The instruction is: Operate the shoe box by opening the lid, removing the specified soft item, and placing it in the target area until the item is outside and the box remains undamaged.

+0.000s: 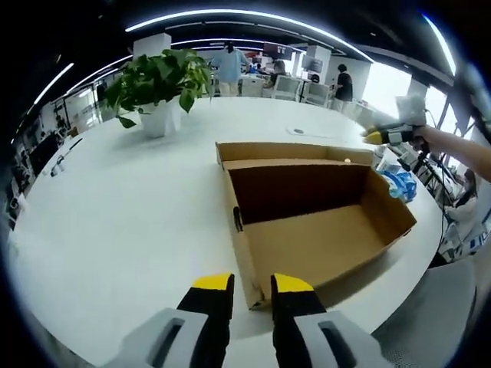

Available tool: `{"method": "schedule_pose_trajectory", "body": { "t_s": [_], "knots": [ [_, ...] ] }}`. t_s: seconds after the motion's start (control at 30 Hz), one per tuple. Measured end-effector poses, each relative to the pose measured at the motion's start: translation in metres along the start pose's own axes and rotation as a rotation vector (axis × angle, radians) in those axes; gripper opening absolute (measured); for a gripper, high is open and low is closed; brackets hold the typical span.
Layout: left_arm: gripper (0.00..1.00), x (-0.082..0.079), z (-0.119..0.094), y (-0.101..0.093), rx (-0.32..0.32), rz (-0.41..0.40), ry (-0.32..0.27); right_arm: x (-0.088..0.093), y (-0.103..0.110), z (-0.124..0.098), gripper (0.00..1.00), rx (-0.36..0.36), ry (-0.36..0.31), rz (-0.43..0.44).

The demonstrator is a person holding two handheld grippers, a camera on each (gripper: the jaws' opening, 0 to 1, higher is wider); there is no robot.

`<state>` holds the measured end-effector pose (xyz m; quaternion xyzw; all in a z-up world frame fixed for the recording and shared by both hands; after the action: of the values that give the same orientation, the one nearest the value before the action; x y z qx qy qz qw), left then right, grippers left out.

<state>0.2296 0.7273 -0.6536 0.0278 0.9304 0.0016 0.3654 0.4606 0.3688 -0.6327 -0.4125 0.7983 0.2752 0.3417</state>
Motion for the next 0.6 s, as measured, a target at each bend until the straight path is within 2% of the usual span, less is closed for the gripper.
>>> {"method": "schedule_pose_trajectory", "body": {
  "t_s": [0.07,0.2,0.37,0.6],
  "knots": [
    [0.12,0.0,0.0,0.001,-0.003,-0.011,0.001,0.001,-0.002,0.005,0.23,0.005,0.009,0.012],
    [0.07,0.002,0.001,-0.002,0.01,-0.039,0.013,0.002,-0.006,0.012,0.22,0.012,0.018,0.064],
    [0.06,0.003,0.002,-0.002,-0.001,-0.08,0.025,0.003,-0.011,0.018,0.21,0.043,0.03,0.124],
    [0.06,0.003,0.002,-0.002,-0.005,-0.068,0.026,0.006,-0.013,0.032,0.2,0.056,0.046,0.227]
  ]
}}
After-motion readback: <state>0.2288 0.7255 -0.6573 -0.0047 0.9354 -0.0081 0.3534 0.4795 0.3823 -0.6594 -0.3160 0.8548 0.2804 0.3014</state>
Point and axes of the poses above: the point that each gripper's makers call its tool centre point, and the gripper's own axes: z roughly forward along the fingers, y roughly to its left, x roughly out of its underside, the point moved 7 cm from there along -z, roughly backward along the fingers, and after that the axes turned 12 degrees about -x, right-handed, at the moved point
